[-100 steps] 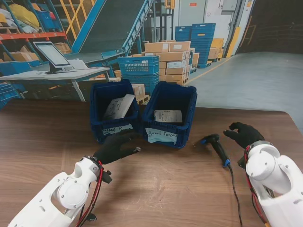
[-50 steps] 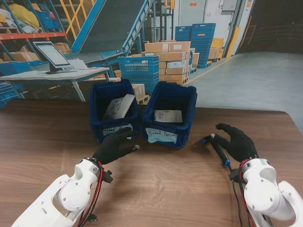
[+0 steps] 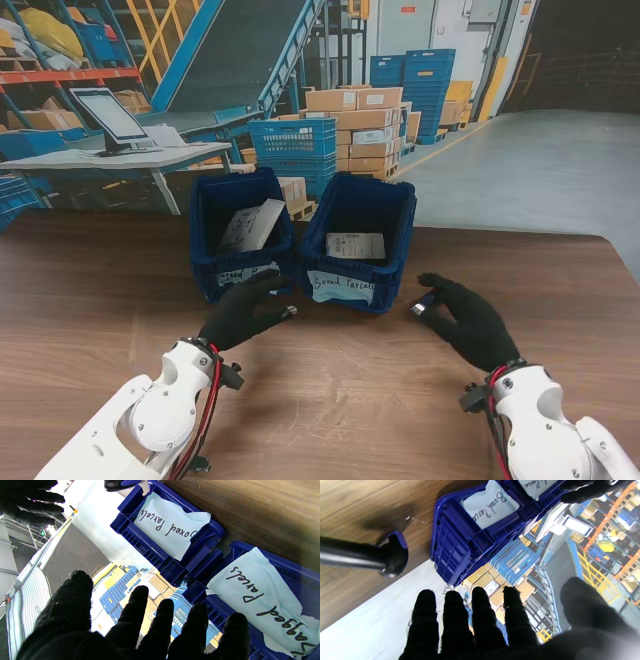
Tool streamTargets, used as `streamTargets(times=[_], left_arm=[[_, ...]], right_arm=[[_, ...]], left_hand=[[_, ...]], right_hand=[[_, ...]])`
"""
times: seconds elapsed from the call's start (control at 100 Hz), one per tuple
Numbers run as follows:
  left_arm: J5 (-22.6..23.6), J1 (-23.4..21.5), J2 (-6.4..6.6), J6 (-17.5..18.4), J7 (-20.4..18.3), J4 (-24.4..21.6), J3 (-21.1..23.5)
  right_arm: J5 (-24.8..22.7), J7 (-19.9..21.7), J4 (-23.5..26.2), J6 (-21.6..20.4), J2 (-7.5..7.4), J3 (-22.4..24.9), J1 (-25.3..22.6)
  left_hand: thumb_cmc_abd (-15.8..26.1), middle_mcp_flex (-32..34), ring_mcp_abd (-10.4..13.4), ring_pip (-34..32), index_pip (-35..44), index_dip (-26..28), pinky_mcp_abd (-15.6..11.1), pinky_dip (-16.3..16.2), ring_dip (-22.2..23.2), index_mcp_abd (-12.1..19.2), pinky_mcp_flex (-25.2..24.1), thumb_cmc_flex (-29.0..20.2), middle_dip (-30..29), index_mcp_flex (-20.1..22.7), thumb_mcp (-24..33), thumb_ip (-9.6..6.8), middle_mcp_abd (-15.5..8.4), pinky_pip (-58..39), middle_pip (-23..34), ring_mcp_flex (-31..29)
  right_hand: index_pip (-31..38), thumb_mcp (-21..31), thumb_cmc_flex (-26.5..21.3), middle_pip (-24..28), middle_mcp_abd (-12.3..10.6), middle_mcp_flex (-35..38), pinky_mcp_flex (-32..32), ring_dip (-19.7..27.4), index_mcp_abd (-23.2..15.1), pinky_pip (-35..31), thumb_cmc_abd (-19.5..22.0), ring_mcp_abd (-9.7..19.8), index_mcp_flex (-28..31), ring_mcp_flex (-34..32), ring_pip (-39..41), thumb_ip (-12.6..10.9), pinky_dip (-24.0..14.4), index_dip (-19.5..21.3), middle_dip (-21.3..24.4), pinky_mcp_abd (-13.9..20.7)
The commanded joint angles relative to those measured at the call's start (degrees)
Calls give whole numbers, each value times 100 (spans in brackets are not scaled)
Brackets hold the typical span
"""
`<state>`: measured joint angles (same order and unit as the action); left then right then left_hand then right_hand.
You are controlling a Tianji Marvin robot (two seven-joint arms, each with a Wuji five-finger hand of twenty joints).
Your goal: Scan and sort packages by packaging type
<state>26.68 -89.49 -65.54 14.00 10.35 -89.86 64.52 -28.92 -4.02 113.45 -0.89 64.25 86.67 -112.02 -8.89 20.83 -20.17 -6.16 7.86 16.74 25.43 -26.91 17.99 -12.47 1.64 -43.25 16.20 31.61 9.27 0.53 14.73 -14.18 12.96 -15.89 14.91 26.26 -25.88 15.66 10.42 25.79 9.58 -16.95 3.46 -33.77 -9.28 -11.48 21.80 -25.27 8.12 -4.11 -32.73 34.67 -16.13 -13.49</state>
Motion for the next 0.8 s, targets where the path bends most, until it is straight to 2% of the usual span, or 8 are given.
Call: streamTargets(times=[0.0, 0.23, 0.79], left_arm=[[-21, -78, -31, -28, -118, -73, -24], [-65, -175, -16, -124, -197, -181, 36], [-80, -310, -5, -184, -239, -360, 112]], right_arm=[[19, 88, -80, -120, 40, -77, -73], [76, 74, -226, -379, 30, -215, -58], [171, 23, -244, -474, 39, -323, -123]], left_hand=[[210, -123, 98, 130, 57, -64, -161, 87, -86, 127, -49, -139, -56, -56, -121, -89, -82, 230, -81, 280], [205, -121, 100, 129, 52, -71, -157, 108, -91, 102, -64, -147, -54, -38, -118, -97, -77, 245, -71, 286], [214, -139, 85, 146, 39, -70, -172, 129, -100, 73, -76, -154, -53, -45, -127, -104, -55, 280, -81, 323]], right_hand=[[-73, -78, 180, -146, -186, -36, -10, 94, -86, 100, 229, 84, -166, 73, -38, 122, 51, -25, 40, 125], [-67, -82, 167, -159, -185, -49, -2, 107, -75, 140, 240, 126, -161, 87, -45, 122, 124, -36, 29, 187], [-37, -111, 112, -143, -165, -51, -3, 118, -46, 144, 247, 181, -104, 79, -37, 125, 214, -43, 14, 217]])
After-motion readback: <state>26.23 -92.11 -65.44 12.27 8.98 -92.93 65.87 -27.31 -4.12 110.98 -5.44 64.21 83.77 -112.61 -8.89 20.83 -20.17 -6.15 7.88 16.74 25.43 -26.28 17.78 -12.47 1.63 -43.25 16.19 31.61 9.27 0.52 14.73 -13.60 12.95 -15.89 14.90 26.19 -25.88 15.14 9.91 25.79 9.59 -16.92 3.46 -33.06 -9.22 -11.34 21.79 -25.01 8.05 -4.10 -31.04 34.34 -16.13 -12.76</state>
